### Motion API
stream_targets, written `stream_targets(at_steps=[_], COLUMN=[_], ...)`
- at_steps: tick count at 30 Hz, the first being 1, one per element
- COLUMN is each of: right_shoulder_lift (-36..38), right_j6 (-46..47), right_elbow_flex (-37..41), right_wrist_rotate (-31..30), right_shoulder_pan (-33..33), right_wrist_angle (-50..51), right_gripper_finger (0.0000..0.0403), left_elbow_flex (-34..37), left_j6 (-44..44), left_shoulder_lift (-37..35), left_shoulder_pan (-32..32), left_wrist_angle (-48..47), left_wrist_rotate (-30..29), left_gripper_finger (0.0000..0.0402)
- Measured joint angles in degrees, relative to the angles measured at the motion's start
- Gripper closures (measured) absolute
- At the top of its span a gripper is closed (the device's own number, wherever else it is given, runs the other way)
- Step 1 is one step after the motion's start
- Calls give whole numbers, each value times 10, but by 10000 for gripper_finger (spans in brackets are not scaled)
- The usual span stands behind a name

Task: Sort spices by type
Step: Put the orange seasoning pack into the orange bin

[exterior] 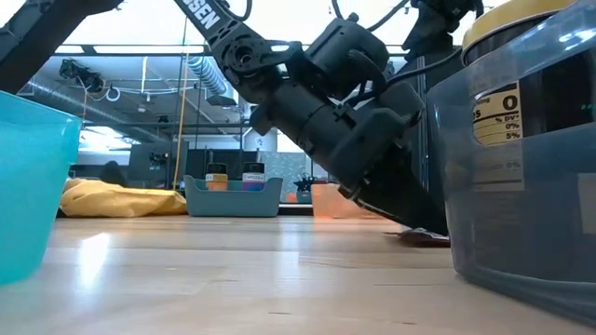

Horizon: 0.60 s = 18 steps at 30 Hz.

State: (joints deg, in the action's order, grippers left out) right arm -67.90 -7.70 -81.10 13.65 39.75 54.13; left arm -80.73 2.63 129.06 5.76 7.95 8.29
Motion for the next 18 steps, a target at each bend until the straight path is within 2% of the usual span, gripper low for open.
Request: stream_targets(at_steps=[18], right_shoulder_lift=[0], right_j6=[-3], right_elbow_flex=[0], right_wrist_rotate=[0], right_shoulder_pan=[0], right_wrist_angle=[0], right_gripper_finger=[206], left_elbow_flex=[-7], left_j6=[-66], left_shoulder_lift=[14], left_shoulder_pan=[-18], left_wrist_angle=[-2], left_wrist_rotate=[34], left_gripper_finger=[293])
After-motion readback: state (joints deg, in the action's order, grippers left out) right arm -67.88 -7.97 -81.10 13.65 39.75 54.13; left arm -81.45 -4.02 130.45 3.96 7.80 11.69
